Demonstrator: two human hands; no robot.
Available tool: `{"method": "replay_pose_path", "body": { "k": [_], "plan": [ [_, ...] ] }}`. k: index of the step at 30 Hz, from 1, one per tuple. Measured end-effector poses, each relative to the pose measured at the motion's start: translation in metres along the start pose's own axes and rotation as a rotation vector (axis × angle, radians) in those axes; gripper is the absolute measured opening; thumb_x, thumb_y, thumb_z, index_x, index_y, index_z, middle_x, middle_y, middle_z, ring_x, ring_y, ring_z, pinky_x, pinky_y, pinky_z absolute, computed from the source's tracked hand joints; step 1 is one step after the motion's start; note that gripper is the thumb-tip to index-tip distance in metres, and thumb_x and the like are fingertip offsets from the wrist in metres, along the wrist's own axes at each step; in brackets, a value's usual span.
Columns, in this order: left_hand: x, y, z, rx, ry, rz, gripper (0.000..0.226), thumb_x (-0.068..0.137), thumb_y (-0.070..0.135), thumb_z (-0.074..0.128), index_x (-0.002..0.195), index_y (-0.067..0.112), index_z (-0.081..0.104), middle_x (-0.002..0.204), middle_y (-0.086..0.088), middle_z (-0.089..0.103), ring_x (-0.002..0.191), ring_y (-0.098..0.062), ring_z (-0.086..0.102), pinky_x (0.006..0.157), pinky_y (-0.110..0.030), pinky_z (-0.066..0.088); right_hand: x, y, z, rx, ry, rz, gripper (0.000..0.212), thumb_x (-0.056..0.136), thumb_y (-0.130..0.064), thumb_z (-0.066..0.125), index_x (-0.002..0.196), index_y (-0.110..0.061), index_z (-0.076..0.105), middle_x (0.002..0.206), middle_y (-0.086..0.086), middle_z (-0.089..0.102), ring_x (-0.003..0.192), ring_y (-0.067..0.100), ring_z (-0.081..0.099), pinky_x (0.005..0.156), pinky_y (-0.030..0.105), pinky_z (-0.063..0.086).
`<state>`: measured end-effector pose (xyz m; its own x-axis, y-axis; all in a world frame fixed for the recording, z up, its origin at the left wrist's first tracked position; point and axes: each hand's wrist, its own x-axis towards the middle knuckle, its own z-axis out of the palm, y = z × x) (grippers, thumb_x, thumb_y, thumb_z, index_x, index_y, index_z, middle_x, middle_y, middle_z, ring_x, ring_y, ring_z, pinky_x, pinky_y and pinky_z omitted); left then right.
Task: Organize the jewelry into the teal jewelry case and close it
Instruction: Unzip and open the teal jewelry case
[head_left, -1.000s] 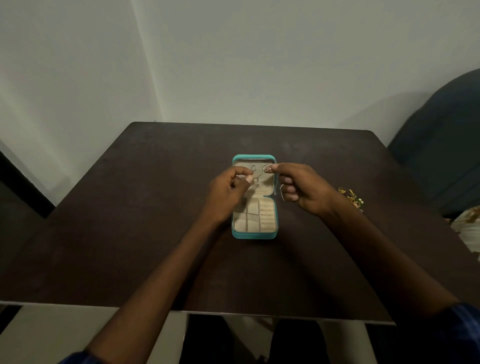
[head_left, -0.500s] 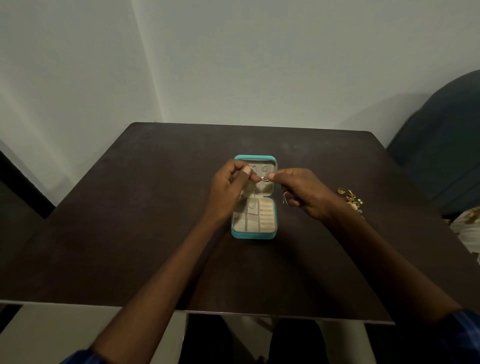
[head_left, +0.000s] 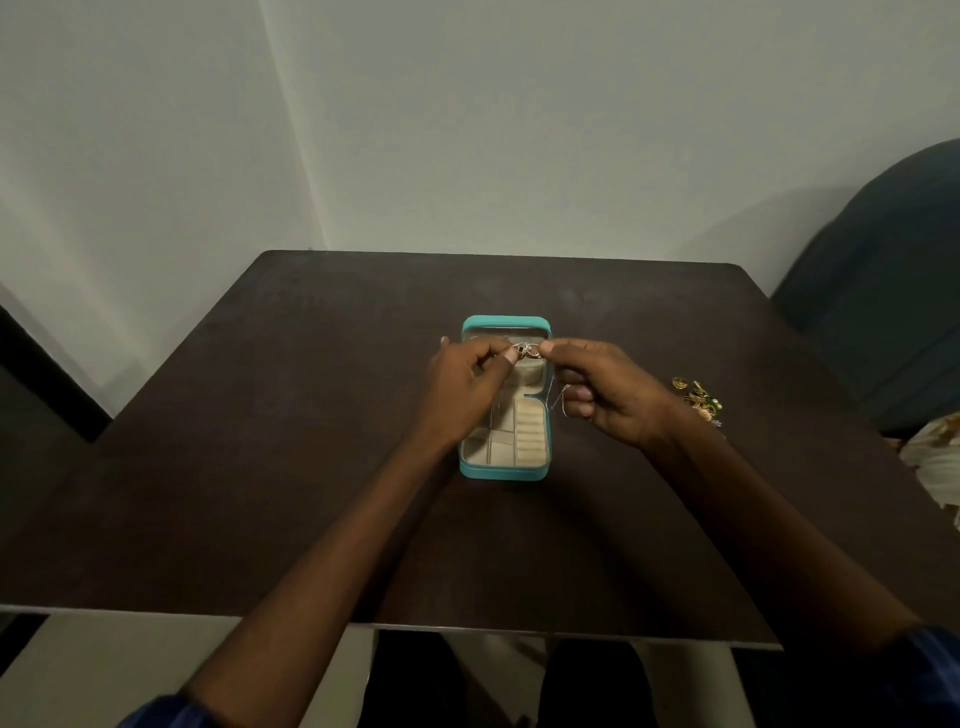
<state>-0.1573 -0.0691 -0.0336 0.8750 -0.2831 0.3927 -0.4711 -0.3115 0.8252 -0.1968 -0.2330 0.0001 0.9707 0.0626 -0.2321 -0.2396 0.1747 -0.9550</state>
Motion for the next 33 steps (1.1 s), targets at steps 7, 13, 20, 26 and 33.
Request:
{"method": "replay_pose_path", "body": {
  "k": [7,13,20,26,33],
  "plan": [
    [0.002,0.004,-0.002,-0.070,0.022,-0.025,0.019,0.085,0.034,0.053,0.080,0.021,0.066,0.075,0.007,0.067,0.074,-0.005,0.064,0.095,-0.059,0.044,0.003,0.007,-0.004,-0.348,0.005,-0.078,0.019,0.087,-0.020,0.063,0.097,-0.006,0.070,0.085,0.010,0.070,0.042,0.006,0.036,0.037,0.017,0.028],
    [0.002,0.004,-0.002,-0.131,0.048,-0.066,0.016,0.094,0.017,0.050,0.087,0.012,0.064,0.088,-0.002,0.069,0.084,-0.015,0.066,0.078,-0.042,0.056,0.005,0.009,-0.004,-0.401,0.014,-0.138,0.021,0.088,-0.021,0.061,0.096,-0.003,0.068,0.077,0.008,0.067,0.043,0.006,0.037,0.038,0.018,0.028],
    [0.003,0.000,0.003,-0.030,-0.003,-0.033,0.013,0.092,0.019,0.053,0.086,0.016,0.064,0.072,0.004,0.064,0.066,-0.001,0.060,0.074,-0.027,0.049,0.006,0.010,-0.007,-0.394,-0.110,-0.205,0.013,0.090,-0.023,0.057,0.088,-0.016,0.068,0.090,0.018,0.063,0.049,0.012,0.039,0.040,0.017,0.032],
    [0.001,0.001,-0.001,-0.190,-0.044,-0.051,0.013,0.092,0.013,0.054,0.086,0.012,0.065,0.072,0.005,0.064,0.068,-0.004,0.062,0.070,-0.025,0.049,0.011,0.019,-0.006,-0.158,-0.077,-0.154,0.014,0.093,-0.017,0.052,0.092,-0.010,0.064,0.078,0.007,0.062,0.041,0.003,0.033,0.036,0.014,0.029],
    [0.000,-0.001,-0.006,-0.274,-0.110,-0.062,0.007,0.089,0.012,0.060,0.088,0.008,0.066,0.079,0.001,0.066,0.071,-0.005,0.063,0.065,-0.017,0.050,0.013,0.023,-0.007,-0.126,-0.102,-0.153,0.013,0.094,-0.015,0.051,0.093,-0.012,0.064,0.079,0.007,0.059,0.042,0.003,0.035,0.037,0.015,0.030]
  ]
}}
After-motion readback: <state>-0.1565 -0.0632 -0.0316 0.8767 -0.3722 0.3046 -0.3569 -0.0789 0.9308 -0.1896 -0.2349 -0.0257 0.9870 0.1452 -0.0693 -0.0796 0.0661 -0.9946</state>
